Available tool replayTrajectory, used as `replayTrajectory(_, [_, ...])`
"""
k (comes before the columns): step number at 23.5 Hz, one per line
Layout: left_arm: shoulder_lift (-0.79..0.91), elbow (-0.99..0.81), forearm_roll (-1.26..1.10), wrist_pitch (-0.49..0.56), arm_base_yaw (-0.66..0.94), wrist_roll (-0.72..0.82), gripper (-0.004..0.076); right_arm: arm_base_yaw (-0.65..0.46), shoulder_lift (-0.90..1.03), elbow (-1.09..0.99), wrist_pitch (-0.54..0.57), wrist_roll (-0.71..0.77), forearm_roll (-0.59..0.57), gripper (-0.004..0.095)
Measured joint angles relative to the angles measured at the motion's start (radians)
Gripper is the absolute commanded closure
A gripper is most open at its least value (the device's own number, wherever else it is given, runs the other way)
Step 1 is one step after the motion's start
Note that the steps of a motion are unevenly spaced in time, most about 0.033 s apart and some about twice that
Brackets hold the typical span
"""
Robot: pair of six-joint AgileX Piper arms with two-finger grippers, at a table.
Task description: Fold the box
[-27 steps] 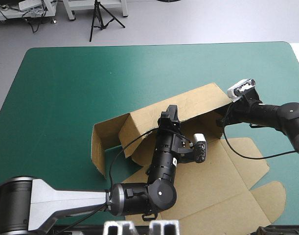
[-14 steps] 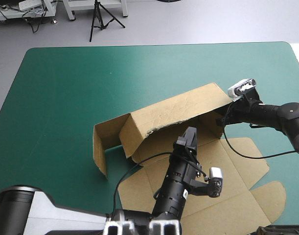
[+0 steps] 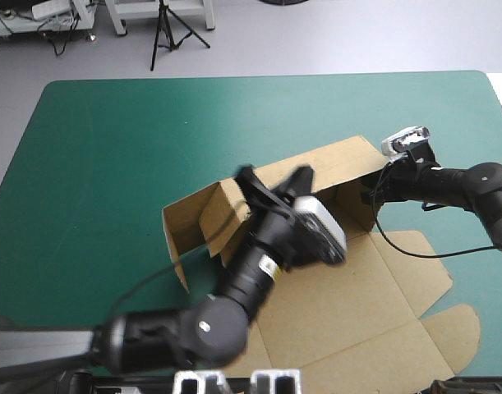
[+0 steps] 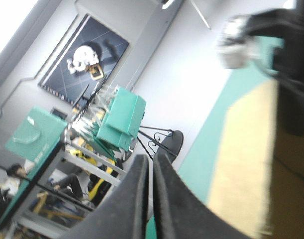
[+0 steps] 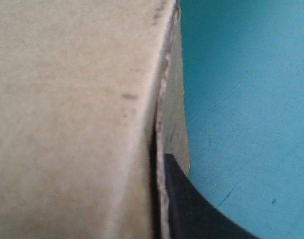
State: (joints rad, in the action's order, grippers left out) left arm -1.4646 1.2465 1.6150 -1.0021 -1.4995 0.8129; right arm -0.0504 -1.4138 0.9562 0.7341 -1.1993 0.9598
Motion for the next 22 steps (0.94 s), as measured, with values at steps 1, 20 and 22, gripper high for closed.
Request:
replayTrajectory(1, [0.053,0.024,-0.032,0.025,0.056,0.0,0.0711,0.021,0.0,0.024,-0.005,0.044,-0.055,0.0904])
replayTrajectory(20, [0.379,0.052,-0.814,0.133,0.992,-0.413,0.0711,0.2,-0.321,0.608,0.303,0.714,-0.519,0.0906])
replayTrajectory(22, [0.357,0.052,-0.912,0.142,1.087,-0.486,0.0711,0.2,-0.388,0.701,0.366,0.75,-0.532,0.0906])
